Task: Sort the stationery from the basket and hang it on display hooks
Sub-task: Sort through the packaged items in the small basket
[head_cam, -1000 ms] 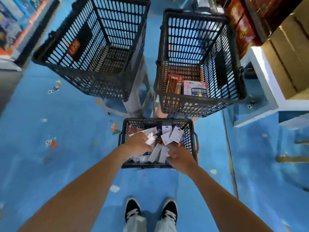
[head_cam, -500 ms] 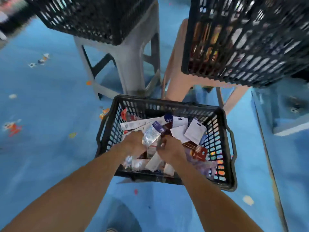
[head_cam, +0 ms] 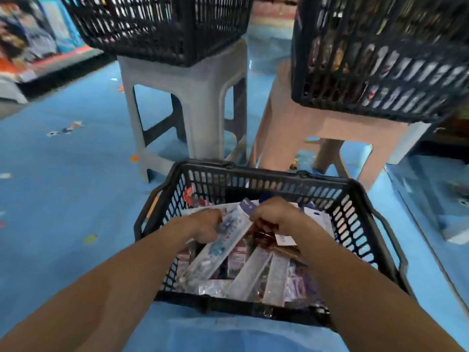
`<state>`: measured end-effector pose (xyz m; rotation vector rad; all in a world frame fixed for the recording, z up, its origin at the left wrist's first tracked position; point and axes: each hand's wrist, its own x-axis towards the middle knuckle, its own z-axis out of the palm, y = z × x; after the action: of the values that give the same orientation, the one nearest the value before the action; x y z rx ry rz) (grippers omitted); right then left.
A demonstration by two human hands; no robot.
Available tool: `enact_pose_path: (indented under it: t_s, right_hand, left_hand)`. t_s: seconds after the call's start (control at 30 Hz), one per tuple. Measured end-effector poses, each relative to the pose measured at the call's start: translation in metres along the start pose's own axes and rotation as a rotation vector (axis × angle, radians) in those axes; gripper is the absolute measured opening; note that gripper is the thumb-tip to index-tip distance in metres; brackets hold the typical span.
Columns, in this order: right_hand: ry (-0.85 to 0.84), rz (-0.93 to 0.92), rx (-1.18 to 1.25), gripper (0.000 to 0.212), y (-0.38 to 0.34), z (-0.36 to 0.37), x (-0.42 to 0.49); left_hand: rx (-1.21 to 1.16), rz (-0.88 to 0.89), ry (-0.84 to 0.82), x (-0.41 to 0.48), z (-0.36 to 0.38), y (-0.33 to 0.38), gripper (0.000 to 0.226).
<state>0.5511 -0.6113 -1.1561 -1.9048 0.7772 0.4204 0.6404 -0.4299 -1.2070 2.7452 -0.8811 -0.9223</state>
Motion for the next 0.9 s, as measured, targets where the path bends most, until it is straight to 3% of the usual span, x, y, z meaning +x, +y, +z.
enact_pose_path:
  t_s: [0.1,0.2,0.27,0.33,0.43,0.57,0.73,0.9]
  right_hand:
    - [0.075,-0.009,0.039,0.034,-0.003,-0.029,-0.016]
    - [0.130,-0.039,0.195,0.018,0.010,-0.047,-0.026]
    - [0.140,-0.053,0.335,0.006,0.019,-0.052,-0.035]
    - [0.146,-0.071,0.433,0.019,0.025,-0.060,-0.039]
    - [0.168,-0.117,0.511,0.023,0.025,-0.068,-0.041]
    - [0.209,-0.168,0.539,0.011,0.023,-0.065,-0.044]
    - [0.032,-0.195,0.563,0.013,0.016,-0.056,-0.047]
    - [-0.033,-0.171,0.551,0.015,0.003,-0.036,-0.045]
  left_hand:
    - [0.093,0.009,0.024,-0.002,0.005,-0.005,0.036]
    - [0.180,0.022,0.054,0.002,0.014,-0.009,0.059]
    - [0.182,0.046,0.096,0.003,0.016,-0.008,0.053]
    - [0.167,0.060,0.132,-0.001,0.012,-0.004,0.040]
    - [0.103,0.030,0.158,-0.008,0.003,-0.003,0.026]
    - [-0.149,0.022,0.232,-0.016,-0.013,-0.001,0.029]
    - [-0.447,0.012,-0.023,-0.032,-0.028,0.000,0.029]
    - [-0.783,0.032,-0.220,-0.049,-0.040,0.007,0.036]
